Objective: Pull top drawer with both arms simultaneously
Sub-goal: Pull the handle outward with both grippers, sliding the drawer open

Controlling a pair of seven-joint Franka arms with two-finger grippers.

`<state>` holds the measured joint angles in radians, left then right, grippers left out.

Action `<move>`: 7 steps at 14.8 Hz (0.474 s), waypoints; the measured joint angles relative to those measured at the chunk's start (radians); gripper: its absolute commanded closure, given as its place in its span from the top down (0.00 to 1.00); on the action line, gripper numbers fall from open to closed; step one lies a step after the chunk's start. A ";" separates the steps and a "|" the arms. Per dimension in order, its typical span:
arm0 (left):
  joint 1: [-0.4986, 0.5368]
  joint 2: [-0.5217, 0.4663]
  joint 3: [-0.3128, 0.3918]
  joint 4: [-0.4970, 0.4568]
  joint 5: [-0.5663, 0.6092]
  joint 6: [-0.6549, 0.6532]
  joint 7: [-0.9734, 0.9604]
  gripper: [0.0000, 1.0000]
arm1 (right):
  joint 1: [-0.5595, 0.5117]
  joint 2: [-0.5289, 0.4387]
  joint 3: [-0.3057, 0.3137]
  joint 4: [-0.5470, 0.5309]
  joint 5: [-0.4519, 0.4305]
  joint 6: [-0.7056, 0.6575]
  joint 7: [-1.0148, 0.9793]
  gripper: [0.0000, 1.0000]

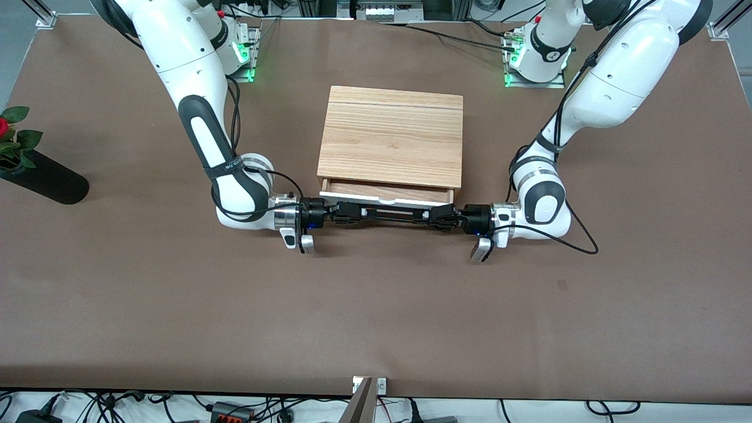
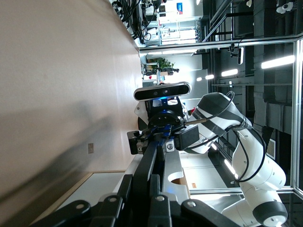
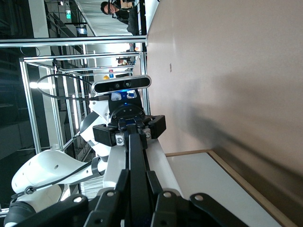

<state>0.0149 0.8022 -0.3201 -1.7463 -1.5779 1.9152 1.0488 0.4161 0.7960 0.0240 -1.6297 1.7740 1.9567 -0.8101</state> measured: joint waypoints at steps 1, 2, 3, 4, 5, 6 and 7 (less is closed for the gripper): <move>0.000 0.002 0.000 0.005 0.000 0.003 0.001 0.12 | -0.001 0.006 0.000 0.010 -0.004 -0.001 0.004 0.00; 0.000 0.004 0.000 0.009 0.000 0.005 0.001 0.12 | -0.003 0.011 0.000 0.019 -0.007 -0.002 0.009 0.00; 0.000 0.005 0.000 0.012 0.000 0.008 0.002 0.12 | -0.004 0.015 0.000 0.026 -0.009 -0.003 0.014 0.00; -0.001 0.006 0.000 0.017 0.000 0.013 0.003 0.12 | -0.005 0.021 0.000 0.034 -0.010 -0.004 0.017 0.00; -0.003 0.007 -0.001 0.026 0.002 0.020 0.004 0.12 | -0.008 0.026 0.000 0.044 -0.010 -0.007 0.019 0.00; -0.005 0.009 -0.001 0.037 0.005 0.027 0.004 0.12 | -0.010 0.031 -0.001 0.053 -0.011 -0.008 0.020 0.00; -0.006 0.013 -0.001 0.046 0.008 0.032 0.004 0.12 | -0.011 0.036 -0.002 0.061 -0.011 -0.009 0.021 0.00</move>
<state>0.0084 0.8151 -0.3210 -1.6998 -1.5702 1.9469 1.0525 0.4052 0.8317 0.0215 -1.5687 1.7628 1.9476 -0.7887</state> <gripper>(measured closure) 0.819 0.806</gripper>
